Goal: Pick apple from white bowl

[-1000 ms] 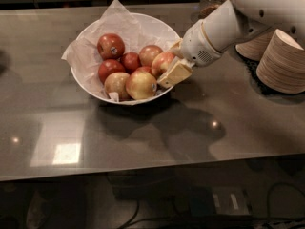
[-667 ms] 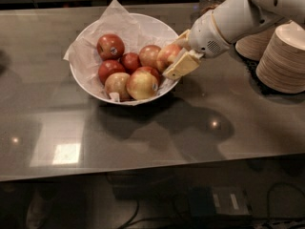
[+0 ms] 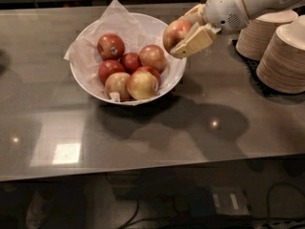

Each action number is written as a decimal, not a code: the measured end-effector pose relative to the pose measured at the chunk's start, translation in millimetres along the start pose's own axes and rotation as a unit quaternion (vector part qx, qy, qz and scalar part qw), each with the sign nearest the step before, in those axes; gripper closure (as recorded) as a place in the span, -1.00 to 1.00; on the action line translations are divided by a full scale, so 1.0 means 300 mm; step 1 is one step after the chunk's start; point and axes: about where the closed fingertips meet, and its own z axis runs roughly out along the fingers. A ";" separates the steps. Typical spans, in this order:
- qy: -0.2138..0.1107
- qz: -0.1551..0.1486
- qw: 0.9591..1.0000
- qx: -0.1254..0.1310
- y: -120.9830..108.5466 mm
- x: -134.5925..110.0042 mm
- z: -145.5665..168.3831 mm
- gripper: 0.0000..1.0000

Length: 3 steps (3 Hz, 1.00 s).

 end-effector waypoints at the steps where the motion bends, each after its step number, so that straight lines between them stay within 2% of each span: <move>1: -0.022 -0.031 0.999 -0.009 0.022 -0.105 -0.068 1.00; 2: -0.027 -0.059 0.998 -0.012 0.053 -0.185 -0.119 1.00; 3: -0.027 -0.059 0.998 -0.012 0.054 -0.186 -0.119 1.00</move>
Offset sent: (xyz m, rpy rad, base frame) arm -0.0502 0.0088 0.0992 0.0098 -0.1437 0.1455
